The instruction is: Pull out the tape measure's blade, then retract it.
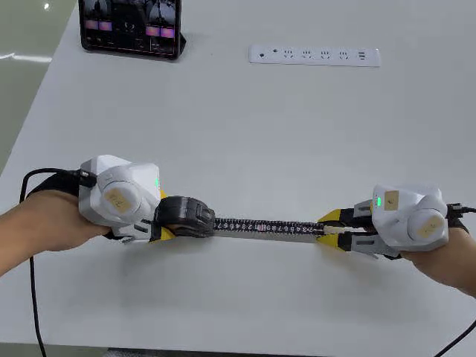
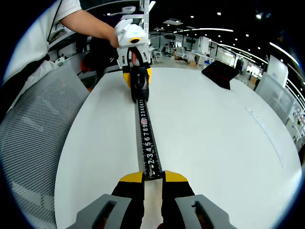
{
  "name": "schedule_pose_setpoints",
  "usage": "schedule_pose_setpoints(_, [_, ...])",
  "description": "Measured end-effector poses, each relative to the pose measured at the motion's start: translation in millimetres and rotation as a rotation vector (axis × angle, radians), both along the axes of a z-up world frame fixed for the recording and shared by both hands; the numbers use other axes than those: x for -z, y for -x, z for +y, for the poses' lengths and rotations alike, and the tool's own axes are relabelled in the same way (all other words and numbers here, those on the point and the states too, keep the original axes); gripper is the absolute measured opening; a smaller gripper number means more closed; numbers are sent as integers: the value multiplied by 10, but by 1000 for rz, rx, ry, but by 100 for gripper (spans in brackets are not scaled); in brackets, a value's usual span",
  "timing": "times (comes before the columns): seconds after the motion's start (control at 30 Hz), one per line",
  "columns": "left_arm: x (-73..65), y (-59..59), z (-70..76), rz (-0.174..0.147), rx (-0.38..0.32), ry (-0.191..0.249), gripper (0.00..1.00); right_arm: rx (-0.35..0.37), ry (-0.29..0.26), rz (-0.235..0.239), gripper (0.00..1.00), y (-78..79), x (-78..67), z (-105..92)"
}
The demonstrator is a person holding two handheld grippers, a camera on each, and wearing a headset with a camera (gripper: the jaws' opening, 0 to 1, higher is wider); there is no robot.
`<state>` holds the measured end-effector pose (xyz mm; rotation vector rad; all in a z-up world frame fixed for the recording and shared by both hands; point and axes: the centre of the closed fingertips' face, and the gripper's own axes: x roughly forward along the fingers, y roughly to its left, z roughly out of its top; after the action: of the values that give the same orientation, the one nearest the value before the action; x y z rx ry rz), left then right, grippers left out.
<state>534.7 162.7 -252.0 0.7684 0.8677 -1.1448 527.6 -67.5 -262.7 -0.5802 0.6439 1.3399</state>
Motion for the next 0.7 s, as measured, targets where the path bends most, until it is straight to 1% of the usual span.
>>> schedule_pose_setpoints(0.7, [-15, 8, -9, 0, -1, -1, 27, 13, 35, 4, 9, 3, 0, -234])
